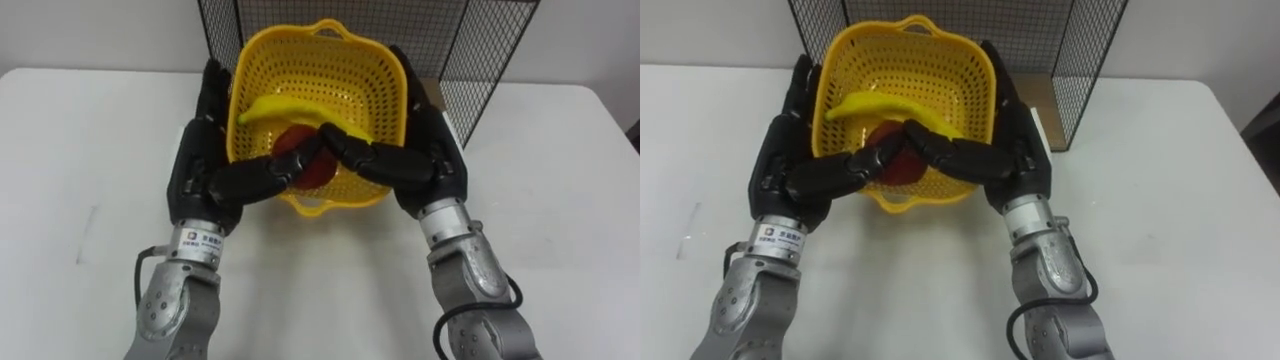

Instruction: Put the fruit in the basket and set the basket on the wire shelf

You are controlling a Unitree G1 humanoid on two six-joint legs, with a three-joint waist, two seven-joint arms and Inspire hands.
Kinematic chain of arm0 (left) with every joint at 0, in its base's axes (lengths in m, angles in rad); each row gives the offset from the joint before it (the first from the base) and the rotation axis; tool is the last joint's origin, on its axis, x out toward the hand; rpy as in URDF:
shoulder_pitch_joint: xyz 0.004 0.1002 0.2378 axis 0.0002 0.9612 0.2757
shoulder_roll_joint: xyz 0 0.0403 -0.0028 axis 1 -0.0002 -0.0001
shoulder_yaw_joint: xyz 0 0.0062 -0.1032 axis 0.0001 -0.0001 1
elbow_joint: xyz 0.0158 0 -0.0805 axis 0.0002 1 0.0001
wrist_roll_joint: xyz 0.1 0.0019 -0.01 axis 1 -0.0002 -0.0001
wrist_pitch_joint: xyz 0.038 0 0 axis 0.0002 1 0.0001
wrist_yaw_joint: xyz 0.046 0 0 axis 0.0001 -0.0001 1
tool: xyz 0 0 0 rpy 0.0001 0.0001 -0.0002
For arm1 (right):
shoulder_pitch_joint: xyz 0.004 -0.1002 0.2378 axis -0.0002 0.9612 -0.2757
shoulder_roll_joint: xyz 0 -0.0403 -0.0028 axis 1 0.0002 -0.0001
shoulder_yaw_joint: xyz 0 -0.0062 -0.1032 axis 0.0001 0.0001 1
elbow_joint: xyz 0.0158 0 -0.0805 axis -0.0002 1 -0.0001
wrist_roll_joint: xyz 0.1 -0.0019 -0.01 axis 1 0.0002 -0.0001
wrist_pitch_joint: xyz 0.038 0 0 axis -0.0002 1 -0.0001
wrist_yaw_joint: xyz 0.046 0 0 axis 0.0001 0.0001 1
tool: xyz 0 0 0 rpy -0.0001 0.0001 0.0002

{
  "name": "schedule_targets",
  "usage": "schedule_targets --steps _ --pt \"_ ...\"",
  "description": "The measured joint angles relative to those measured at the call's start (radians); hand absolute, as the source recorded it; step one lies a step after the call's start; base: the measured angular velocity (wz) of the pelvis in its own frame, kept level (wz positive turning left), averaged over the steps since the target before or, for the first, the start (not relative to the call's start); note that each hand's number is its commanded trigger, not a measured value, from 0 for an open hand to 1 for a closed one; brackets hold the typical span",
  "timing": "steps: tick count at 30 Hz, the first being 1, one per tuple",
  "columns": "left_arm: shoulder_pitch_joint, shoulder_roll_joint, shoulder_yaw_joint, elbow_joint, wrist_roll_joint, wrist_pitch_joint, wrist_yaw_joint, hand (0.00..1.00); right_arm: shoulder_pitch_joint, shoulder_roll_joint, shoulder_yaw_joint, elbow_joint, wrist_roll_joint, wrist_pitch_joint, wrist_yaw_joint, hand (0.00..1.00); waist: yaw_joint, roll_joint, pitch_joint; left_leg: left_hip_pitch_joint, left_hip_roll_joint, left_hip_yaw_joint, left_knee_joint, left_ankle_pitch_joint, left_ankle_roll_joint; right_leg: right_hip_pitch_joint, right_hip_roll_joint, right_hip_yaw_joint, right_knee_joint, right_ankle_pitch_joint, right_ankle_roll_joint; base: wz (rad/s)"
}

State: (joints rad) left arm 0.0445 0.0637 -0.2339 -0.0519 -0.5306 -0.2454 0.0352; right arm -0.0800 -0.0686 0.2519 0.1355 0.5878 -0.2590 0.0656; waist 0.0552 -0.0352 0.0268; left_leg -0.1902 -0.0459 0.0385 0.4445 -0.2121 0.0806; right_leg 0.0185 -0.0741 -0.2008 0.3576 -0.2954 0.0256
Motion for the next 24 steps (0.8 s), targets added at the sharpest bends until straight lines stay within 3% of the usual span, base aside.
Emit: schedule_targets --steps 8,13,19,24 --pt "0.000 -0.003 0.003 0.004 0.022 0.030 0.005 0.00 0.000 -0.009 -0.001 0.011 -0.004 0.021 -0.002 0.00 -0.019 0.007 -0.0055 0.028 0.001 0.000 -0.039 0.016 -0.002 0.041 0.008 -0.005 -0.065 0.030 -0.002 0.00" --pt "-0.009 0.001 0.005 0.026 0.020 0.076 0.005 0.00 0.000 -0.015 -0.002 0.011 -0.008 0.057 -0.028 0.00 -0.040 0.013 -0.0083 0.065 -0.001 0.006 -0.086 0.033 -0.002 0.077 0.010 -0.003 -0.121 0.059 -0.001 -0.04" --pt "-0.119 -0.001 0.005 0.126 0.034 0.135 0.006 0.00 -0.039 -0.016 -0.018 0.011 -0.048 0.108 -0.106 0.00 -0.049 0.025 -0.0102 0.069 0.000 0.010 -0.105 0.046 -0.003 0.072 0.010 -0.003 -0.123 0.066 -0.003 -0.01" --pt "-0.163 -0.016 0.005 0.160 0.101 0.157 0.006 0.00 -0.093 -0.013 -0.041 0.045 -0.068 0.109 -0.131 0.00 -0.053 0.035 -0.0087 0.077 0.002 0.014 -0.112 0.050 -0.004 0.083 0.012 -0.002 -0.139 0.074 -0.004 0.00"
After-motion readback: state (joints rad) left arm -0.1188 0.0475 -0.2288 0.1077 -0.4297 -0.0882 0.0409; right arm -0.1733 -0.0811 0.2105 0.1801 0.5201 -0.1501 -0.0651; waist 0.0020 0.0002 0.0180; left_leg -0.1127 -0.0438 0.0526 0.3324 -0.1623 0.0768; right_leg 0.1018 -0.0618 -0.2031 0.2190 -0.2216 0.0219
